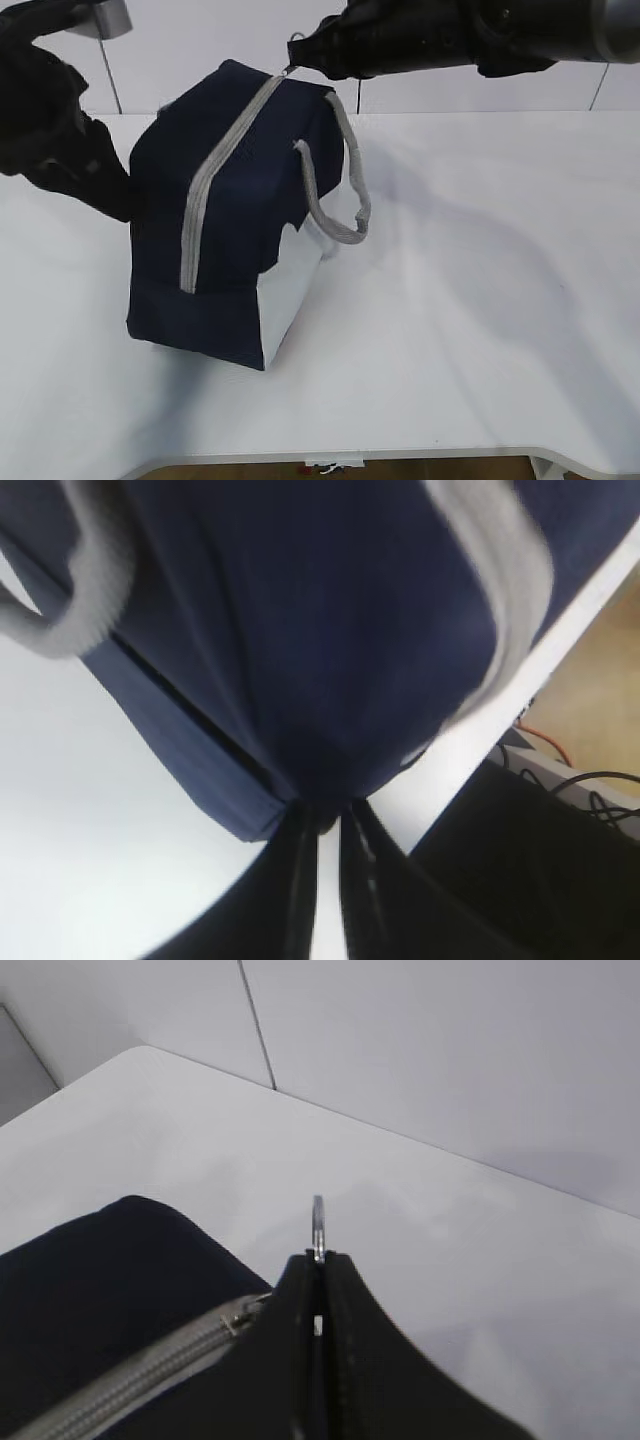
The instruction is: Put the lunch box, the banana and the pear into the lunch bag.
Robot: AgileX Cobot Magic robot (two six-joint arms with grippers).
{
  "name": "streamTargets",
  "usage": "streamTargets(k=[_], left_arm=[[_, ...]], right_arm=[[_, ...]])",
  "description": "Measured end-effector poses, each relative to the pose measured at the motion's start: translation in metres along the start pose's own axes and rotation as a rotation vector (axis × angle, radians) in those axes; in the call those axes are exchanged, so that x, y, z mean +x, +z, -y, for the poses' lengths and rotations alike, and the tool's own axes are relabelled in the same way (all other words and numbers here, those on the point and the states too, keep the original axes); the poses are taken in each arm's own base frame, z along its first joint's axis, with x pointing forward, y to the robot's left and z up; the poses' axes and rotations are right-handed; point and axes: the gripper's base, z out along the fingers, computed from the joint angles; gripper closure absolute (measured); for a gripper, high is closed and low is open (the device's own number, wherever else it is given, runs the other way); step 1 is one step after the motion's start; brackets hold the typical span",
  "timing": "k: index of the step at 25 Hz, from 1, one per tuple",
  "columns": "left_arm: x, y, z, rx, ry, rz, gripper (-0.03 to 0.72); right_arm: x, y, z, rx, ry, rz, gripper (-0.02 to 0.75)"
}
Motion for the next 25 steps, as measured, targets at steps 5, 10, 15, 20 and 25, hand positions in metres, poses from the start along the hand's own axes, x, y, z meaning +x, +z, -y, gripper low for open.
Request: streamTargets(k=[5, 10, 15, 20, 25], left_arm=[[-0.013, -0.022, 0.004, -0.011, -0.057, 0.034, 0.447], [-0.033, -0.050, 0.003, -0.064, -0.109, 0.147, 0.377], [-0.056, -0.053, -0.012, -0.075, -0.140, 0.197, 0.370], [-0.083, -0.033, -0.031, -0.064, -0.169, 0.209, 0.340], [-0.101, -0.015, -0.044, -0.033, -0.196, 0.221, 0.281]], right_arm=[[0.001, 0.000, -0.002, -0.021, 0.000, -0.007, 0.724], [0.001, 0.000, -0.004, -0.042, 0.000, -0.013, 0.724], [0.001, 0.000, -0.004, -0.049, 0.000, -0.015, 0.724], [0.002, 0.000, -0.006, -0.061, 0.000, -0.019, 0.724], [0.002, 0.000, -0.006, -0.065, 0.002, -0.020, 0.724]])
